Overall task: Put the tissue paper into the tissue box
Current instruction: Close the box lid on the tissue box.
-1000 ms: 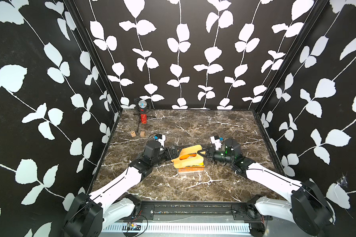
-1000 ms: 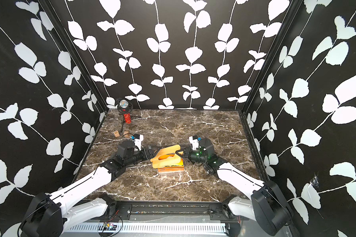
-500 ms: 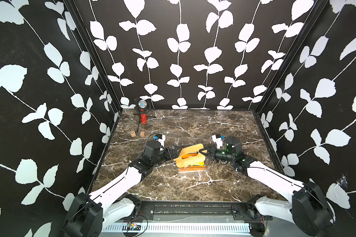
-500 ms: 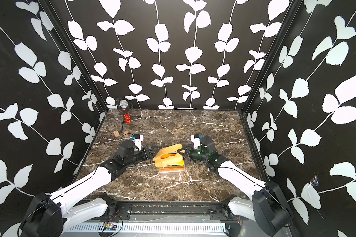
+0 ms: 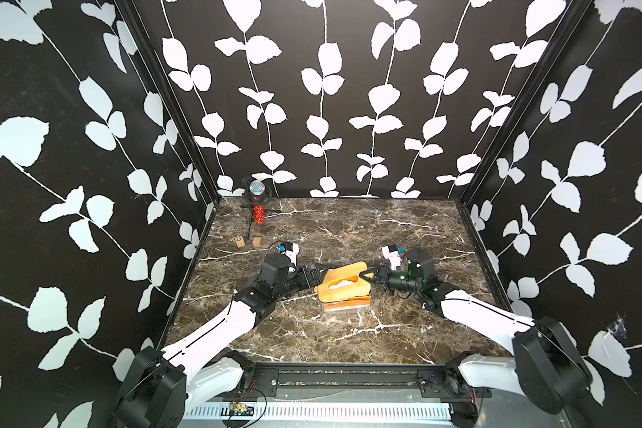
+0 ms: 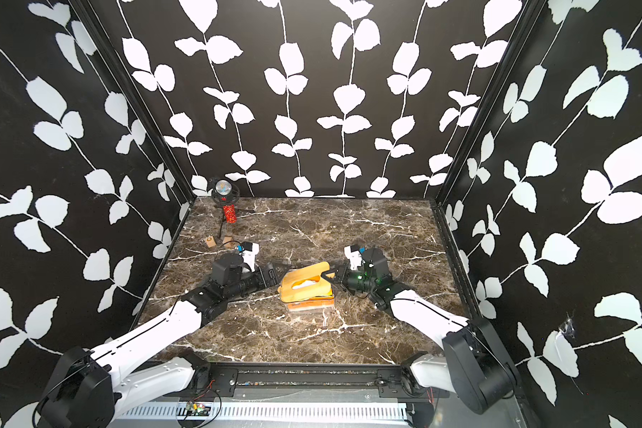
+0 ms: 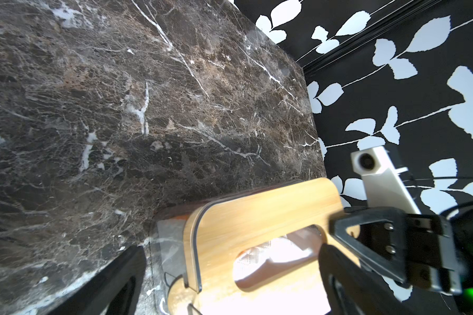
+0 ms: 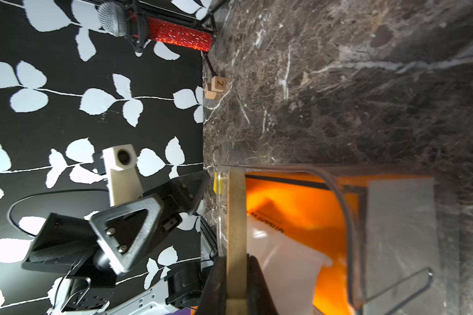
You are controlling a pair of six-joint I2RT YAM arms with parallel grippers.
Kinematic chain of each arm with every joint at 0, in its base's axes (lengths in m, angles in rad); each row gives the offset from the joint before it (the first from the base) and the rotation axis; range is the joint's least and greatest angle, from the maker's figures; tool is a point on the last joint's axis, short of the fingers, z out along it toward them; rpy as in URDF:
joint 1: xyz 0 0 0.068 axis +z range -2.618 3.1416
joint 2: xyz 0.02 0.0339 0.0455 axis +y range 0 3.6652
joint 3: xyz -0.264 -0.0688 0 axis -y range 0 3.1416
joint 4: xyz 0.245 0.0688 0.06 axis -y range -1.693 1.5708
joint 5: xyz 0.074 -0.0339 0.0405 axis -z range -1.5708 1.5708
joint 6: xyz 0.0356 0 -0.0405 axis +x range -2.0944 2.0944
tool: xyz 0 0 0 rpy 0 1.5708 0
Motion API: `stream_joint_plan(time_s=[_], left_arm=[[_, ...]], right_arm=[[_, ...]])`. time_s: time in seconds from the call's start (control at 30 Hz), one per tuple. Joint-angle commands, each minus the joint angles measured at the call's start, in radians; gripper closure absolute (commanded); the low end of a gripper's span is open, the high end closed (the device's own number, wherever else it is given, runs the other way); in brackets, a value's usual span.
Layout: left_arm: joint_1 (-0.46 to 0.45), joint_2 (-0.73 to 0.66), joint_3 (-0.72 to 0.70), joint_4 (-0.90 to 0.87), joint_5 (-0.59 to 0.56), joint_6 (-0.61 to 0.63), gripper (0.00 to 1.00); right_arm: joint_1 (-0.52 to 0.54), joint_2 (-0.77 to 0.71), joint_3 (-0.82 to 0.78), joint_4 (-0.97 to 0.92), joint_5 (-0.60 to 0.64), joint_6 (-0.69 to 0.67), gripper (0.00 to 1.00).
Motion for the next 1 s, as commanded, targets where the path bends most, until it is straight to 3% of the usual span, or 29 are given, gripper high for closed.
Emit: stream_joint_plan(time_s=[0.0,0.07,0.17,0.27,0.47,0.73,0.83,0.97], left_arm=[[0.000,0.002,-0.014,0.032,0.005,0.006,0.01],[0.001,0.002,-0.013,0.032,0.005,0.006,0.01],[-0.001,0.005,-0.013,0.034,0.004,0.006,0.01],[0.000,0.013,-0.010,0.036,0.007,0.008,0.01],[0.000,0.027,-0.008,0.046,0.020,0.005,0.01],[0.001,0.029,0.005,0.047,0.027,0.007,0.01],[0.000,0.037,0.015,0.053,0.040,0.006,0.01],[0.000,0.056,0.021,0.069,0.057,-0.002,0.01]], right_arm=[[-0.019,0.036,-0.048,-0.060,0.062,-0.075,1.00],[-0.028,0.037,-0.053,-0.064,0.057,-0.086,0.90],[-0.046,0.037,-0.033,-0.108,0.037,-0.125,0.66],[-0.064,0.032,0.032,-0.234,0.018,-0.211,0.57],[-0.095,0.008,0.207,-0.566,0.047,-0.421,0.50],[-0.102,-0.004,0.387,-0.863,0.125,-0.603,0.44],[-0.102,0.010,0.407,-0.898,0.164,-0.643,0.42],[-0.102,0.044,0.366,-0.785,0.060,-0.583,0.39]])
